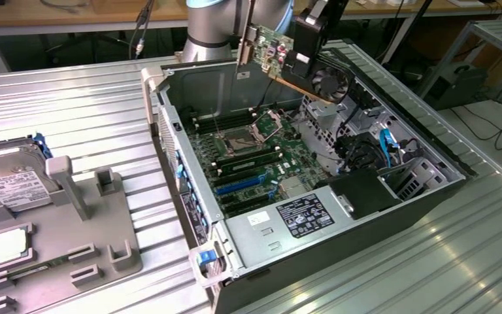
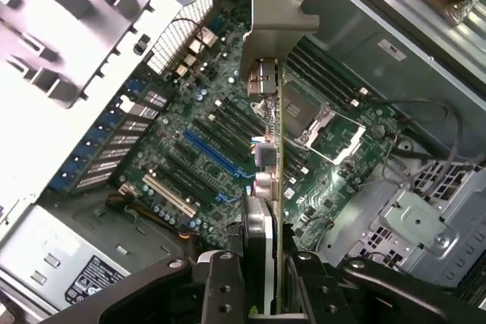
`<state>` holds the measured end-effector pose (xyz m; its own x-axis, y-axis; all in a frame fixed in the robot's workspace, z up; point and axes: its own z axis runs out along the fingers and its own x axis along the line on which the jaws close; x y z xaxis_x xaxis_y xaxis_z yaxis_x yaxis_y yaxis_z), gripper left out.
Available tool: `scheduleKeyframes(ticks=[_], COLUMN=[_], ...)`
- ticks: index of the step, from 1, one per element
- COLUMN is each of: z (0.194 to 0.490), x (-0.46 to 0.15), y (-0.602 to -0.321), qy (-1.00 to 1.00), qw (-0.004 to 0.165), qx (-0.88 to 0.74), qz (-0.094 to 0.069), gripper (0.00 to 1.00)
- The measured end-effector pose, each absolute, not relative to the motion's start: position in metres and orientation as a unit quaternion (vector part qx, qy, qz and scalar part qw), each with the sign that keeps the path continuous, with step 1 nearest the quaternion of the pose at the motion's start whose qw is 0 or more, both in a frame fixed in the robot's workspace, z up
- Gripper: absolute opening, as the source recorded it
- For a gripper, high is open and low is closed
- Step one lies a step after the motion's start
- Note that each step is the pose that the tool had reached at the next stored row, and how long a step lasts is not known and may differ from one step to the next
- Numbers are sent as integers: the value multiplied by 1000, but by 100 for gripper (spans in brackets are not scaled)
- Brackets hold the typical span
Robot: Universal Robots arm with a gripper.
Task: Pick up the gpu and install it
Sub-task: 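Insert the gpu into the slot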
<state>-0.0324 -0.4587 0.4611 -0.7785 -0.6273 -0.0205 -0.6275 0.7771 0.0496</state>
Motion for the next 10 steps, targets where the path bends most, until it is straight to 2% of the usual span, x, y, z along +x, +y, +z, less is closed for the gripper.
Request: scheduleKeyframes(ticks=[10], z=[461], x=[-32], y=[-459], qy=[905], qw=[-1], qx=[-424], qz=[27], gripper=[28])
